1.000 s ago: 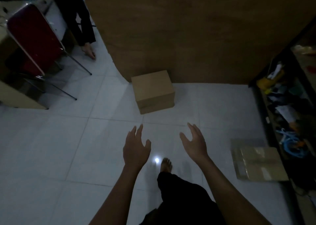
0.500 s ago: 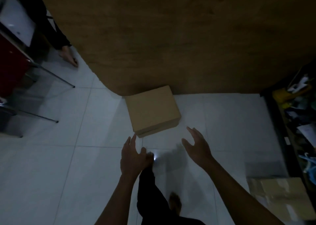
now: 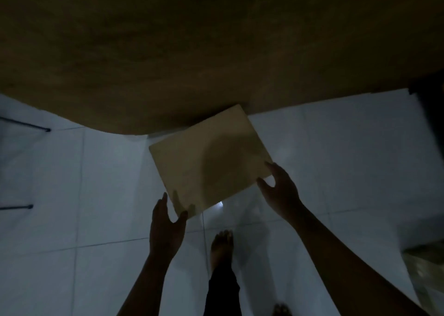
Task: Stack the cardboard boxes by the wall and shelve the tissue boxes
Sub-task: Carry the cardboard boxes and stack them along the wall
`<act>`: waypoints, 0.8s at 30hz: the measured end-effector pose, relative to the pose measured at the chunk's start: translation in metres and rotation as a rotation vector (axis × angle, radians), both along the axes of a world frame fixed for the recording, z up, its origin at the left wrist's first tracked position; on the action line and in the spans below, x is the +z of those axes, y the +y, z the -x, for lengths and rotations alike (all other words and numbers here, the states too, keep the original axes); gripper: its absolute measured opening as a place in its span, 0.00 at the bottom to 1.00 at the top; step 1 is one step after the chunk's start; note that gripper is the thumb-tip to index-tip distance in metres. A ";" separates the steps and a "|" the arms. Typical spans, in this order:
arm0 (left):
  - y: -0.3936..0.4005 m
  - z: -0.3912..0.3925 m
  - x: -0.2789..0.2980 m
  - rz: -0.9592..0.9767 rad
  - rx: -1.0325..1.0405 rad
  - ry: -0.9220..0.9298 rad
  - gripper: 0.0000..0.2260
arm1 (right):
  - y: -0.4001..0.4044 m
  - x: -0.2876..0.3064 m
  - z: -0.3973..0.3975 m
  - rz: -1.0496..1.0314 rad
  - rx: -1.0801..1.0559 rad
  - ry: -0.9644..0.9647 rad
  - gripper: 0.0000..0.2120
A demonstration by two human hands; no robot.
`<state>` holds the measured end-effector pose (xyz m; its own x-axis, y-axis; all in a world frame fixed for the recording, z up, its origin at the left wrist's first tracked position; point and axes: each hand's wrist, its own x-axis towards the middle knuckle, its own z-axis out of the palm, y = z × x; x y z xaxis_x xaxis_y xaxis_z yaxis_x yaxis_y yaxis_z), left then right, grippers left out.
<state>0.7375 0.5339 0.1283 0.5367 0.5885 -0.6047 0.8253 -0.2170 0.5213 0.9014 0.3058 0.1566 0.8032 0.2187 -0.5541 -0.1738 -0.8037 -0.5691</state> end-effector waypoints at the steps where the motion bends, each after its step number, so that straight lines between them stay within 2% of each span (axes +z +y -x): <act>1: -0.001 -0.003 -0.015 0.004 0.033 -0.003 0.40 | -0.001 -0.018 -0.004 0.005 -0.010 -0.006 0.29; 4: -0.003 -0.001 -0.058 0.043 0.160 -0.013 0.48 | -0.013 -0.066 -0.013 0.023 -0.065 -0.011 0.32; 7: -0.009 0.005 -0.096 0.164 0.305 -0.041 0.56 | -0.027 -0.108 -0.021 0.031 -0.141 0.000 0.38; 10: -0.019 0.003 -0.117 0.262 0.380 -0.106 0.45 | -0.031 -0.135 -0.028 0.014 -0.190 0.085 0.44; 13: -0.025 -0.005 -0.127 0.229 0.365 -0.187 0.37 | -0.030 -0.153 -0.034 -0.056 -0.257 0.119 0.41; 15: -0.025 -0.006 -0.125 0.238 0.417 -0.210 0.35 | -0.030 -0.154 -0.036 -0.094 -0.307 0.102 0.35; 18: -0.020 0.000 -0.111 0.227 0.475 -0.239 0.39 | -0.033 -0.141 -0.035 -0.158 -0.323 0.064 0.30; 20: -0.015 -0.001 -0.088 0.240 0.484 -0.254 0.41 | -0.036 -0.123 -0.034 -0.217 -0.357 0.032 0.26; 24: -0.013 0.003 -0.027 0.315 0.476 -0.262 0.39 | -0.048 -0.065 -0.022 -0.314 -0.466 -0.005 0.22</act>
